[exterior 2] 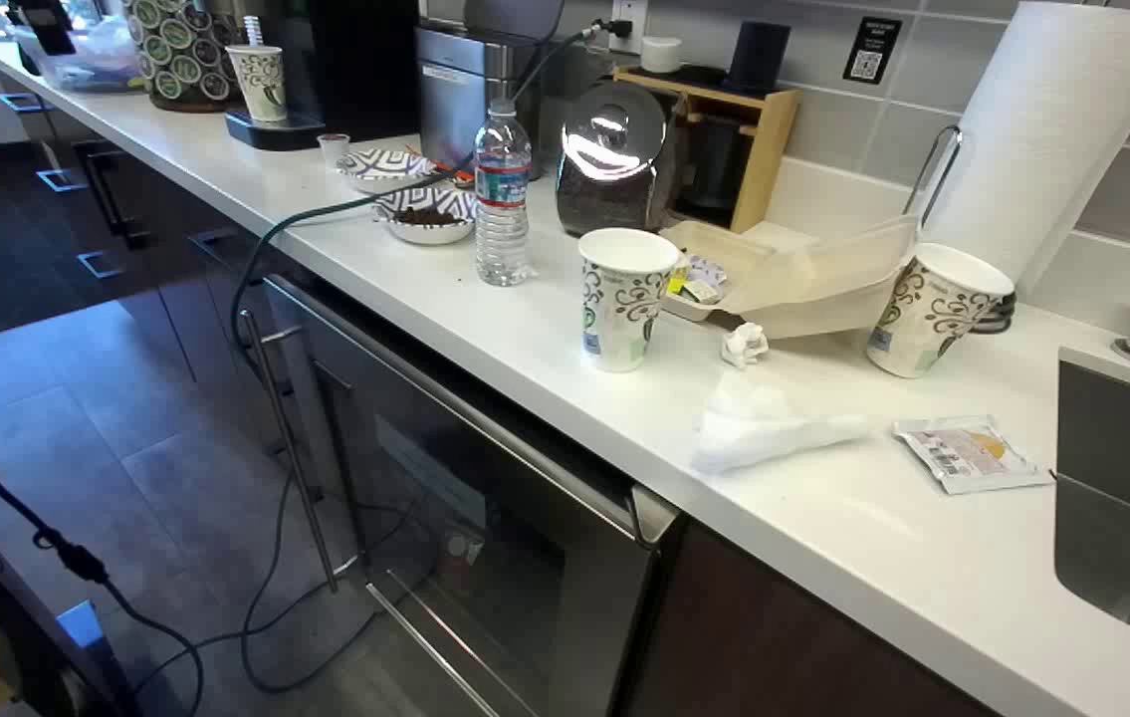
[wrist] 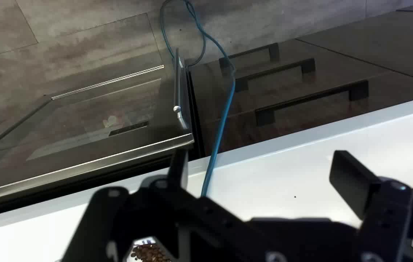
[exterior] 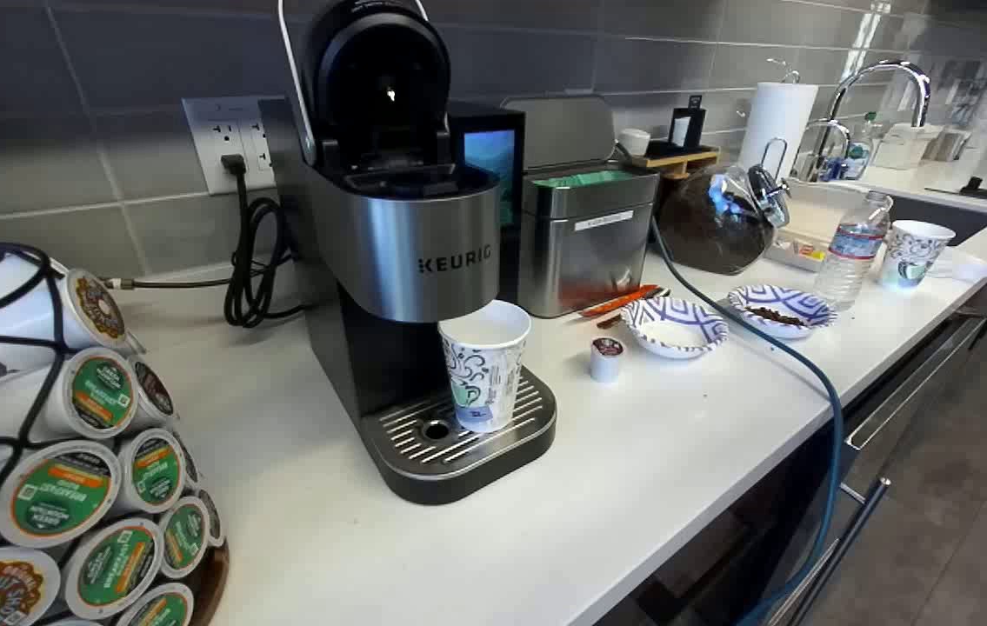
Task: Close the lid on the coffeemaker.
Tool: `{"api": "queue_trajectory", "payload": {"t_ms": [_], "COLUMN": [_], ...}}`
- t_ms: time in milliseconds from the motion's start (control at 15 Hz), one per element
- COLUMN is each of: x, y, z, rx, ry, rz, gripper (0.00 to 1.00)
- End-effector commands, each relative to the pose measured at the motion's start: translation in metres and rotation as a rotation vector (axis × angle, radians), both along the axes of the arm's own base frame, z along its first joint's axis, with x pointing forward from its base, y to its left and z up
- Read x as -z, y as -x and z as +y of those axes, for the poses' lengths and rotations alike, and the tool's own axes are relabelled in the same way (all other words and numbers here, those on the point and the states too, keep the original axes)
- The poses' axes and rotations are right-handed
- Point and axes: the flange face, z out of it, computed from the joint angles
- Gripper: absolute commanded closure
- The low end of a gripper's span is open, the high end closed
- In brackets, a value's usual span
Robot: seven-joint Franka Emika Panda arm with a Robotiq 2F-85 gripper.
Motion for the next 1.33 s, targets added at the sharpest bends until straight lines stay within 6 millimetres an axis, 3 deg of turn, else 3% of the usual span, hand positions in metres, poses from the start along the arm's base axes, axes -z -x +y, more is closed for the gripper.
{"api": "queue_trajectory", "payload": {"t_ms": [0,1000,1267], "x": [0.002,0.007,-0.02], "y": [0.001,0.002,-0.045], "z": [0.0,-0.001,0.042], "rx": [0.0,0.001,-0.052], "ry": [0.001,0.002,0.012], "rz": [0.007,0.017,-0.18], "gripper": [0.0,0.0,0.0]}}
